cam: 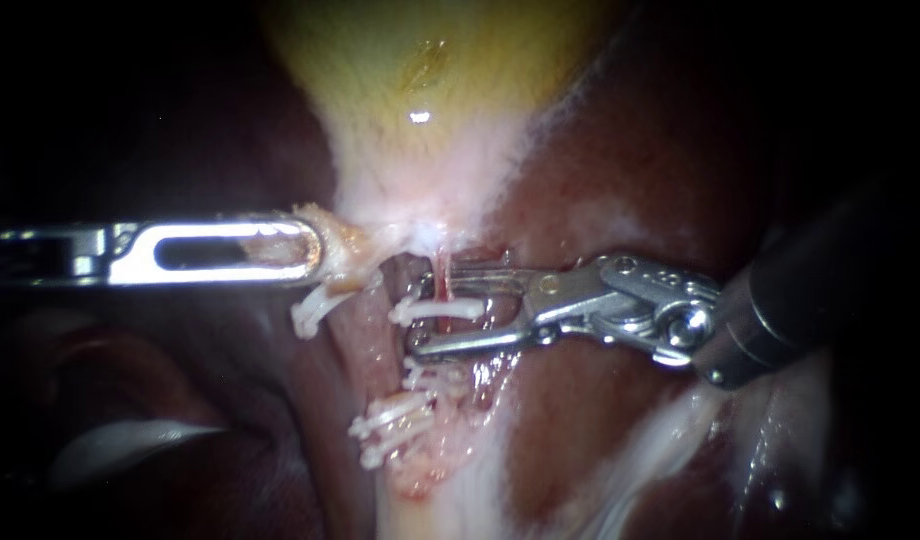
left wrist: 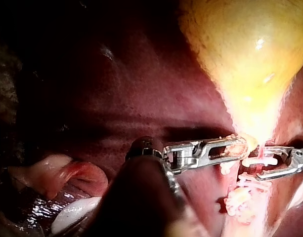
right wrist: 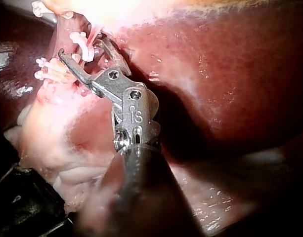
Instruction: Going back third clip right tube
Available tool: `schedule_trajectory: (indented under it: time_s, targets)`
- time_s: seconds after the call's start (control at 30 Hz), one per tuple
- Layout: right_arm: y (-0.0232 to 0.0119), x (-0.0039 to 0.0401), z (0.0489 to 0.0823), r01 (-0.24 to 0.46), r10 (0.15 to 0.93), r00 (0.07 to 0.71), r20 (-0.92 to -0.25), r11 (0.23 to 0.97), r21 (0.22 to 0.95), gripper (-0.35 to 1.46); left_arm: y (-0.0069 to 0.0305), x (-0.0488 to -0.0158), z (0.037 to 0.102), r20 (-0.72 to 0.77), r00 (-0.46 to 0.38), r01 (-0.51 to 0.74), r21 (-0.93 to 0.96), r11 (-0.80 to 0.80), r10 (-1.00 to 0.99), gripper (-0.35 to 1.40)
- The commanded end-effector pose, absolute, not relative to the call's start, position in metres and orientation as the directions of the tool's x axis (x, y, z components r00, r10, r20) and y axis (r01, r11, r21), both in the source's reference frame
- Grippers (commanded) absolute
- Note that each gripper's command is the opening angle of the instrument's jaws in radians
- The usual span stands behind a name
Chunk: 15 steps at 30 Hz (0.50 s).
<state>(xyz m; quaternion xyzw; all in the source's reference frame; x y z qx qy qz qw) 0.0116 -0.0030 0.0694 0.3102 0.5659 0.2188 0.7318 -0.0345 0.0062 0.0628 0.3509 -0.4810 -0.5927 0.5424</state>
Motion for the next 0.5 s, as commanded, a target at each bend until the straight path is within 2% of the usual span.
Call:
schedule_trajectory:
  time_s: [0.03, 0.33, 0.5]
  targets:
    - [-0.003, 0.0112, 0.0692, 0.038, 0.66, 0.264, -0.703, 0.722, 0.691, 0.5, 0.0062, -0.0345, 0.0628, 0.106, -0.165, 0.305, 0.951, 0.051, -0.981, -0.35]
    - [-0.0015, 0.0068, 0.0662, 0.087, 0.55, 0.258, -0.794, 0.805, 0.586, 0.5, 0.0061, -0.0344, 0.0627, 0.106, -0.165, 0.306, 0.951, 0.051, -0.981, -0.35]
    - [-0.0009, 0.0046, 0.0646, 0.114, 0.472, 0.284, -0.834, 0.847, 0.518, 0.5, 0.0061, -0.0345, 0.0627, 0.106, -0.165, 0.306, 0.951, 0.051, -0.981, -0.35]
